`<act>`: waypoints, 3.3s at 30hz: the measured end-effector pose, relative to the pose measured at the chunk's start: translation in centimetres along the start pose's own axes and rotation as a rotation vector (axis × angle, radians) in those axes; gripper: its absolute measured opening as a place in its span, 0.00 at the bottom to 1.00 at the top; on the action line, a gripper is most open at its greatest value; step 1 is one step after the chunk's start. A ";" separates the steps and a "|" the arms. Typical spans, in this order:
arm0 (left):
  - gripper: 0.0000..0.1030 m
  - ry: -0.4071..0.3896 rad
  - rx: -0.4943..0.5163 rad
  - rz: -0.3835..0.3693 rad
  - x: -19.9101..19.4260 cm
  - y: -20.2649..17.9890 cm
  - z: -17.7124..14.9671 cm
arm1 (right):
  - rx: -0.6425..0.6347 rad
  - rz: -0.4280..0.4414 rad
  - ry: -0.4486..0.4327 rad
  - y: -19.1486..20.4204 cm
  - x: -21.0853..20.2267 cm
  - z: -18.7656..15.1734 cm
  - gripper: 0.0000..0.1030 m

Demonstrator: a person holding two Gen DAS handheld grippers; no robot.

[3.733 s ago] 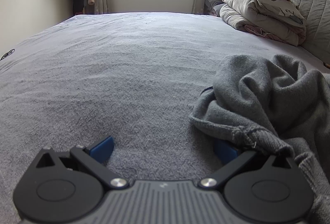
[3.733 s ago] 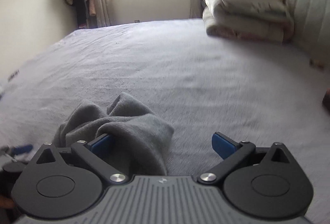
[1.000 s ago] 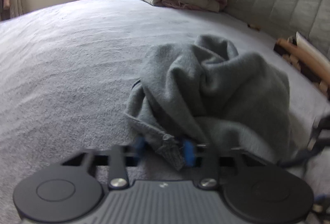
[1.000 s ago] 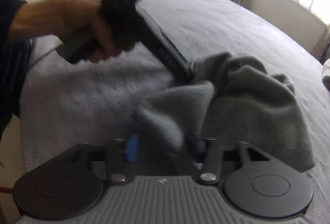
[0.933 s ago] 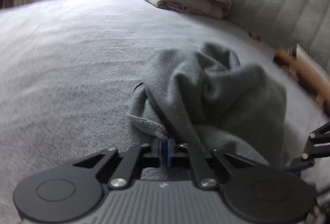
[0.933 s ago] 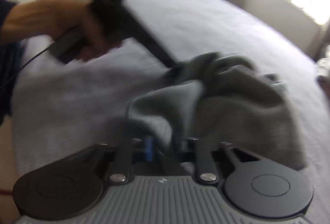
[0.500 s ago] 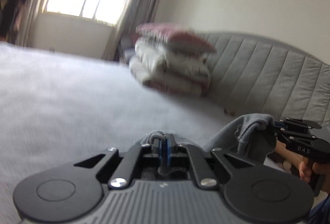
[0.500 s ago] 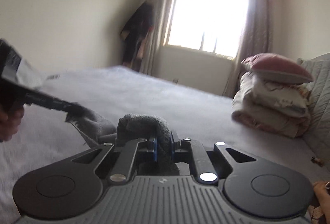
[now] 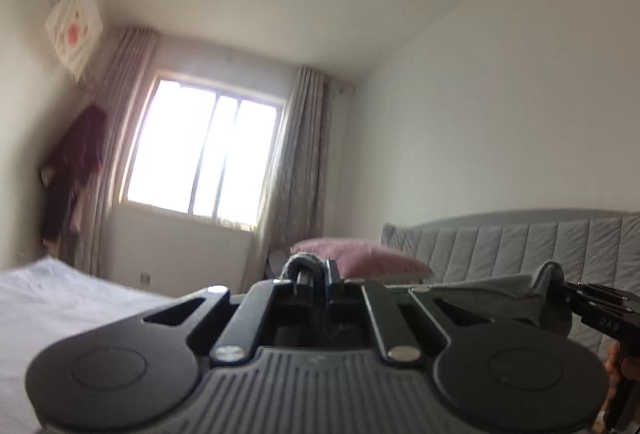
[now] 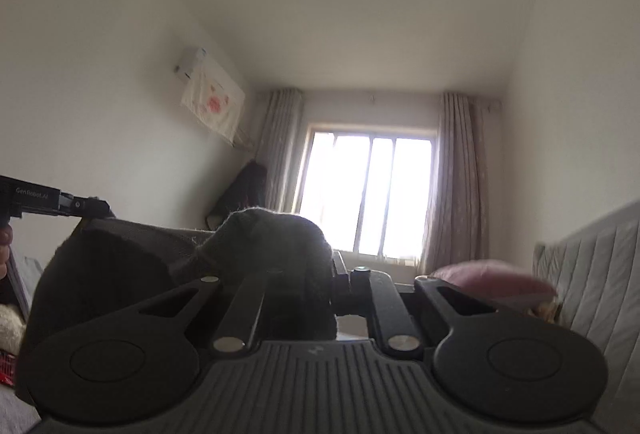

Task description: Fold clothes

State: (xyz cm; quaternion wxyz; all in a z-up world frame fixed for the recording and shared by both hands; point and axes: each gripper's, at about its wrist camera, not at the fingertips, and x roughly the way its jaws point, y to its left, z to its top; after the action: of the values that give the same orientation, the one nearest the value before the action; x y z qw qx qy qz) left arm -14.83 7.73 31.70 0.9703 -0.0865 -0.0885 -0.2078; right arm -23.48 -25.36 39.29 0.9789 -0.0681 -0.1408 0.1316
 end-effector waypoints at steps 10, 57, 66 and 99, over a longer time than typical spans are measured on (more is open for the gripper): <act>0.05 -0.108 0.061 -0.018 1.8 -1.4 4.8 | -0.032 0.034 -0.038 0.2 0.6 2.3 0.10; 0.95 1.062 0.027 0.193 15.1 9.7 -31.7 | 0.097 0.125 1.056 2.6 12.9 -31.1 0.62; 0.12 1.021 -0.009 0.111 15.3 8.7 -30.8 | 0.071 0.091 1.024 2.3 13.1 -30.9 0.10; 0.09 0.376 -0.120 0.110 11.4 10.7 -12.8 | -0.122 -0.361 0.372 -3.0 8.5 -18.9 0.05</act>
State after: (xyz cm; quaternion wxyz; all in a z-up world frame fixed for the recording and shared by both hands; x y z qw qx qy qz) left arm 1.61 10.32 20.24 0.9727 -0.1084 0.1116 -0.1720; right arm -9.30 -27.68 23.98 0.9896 -0.1239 0.0241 -0.0689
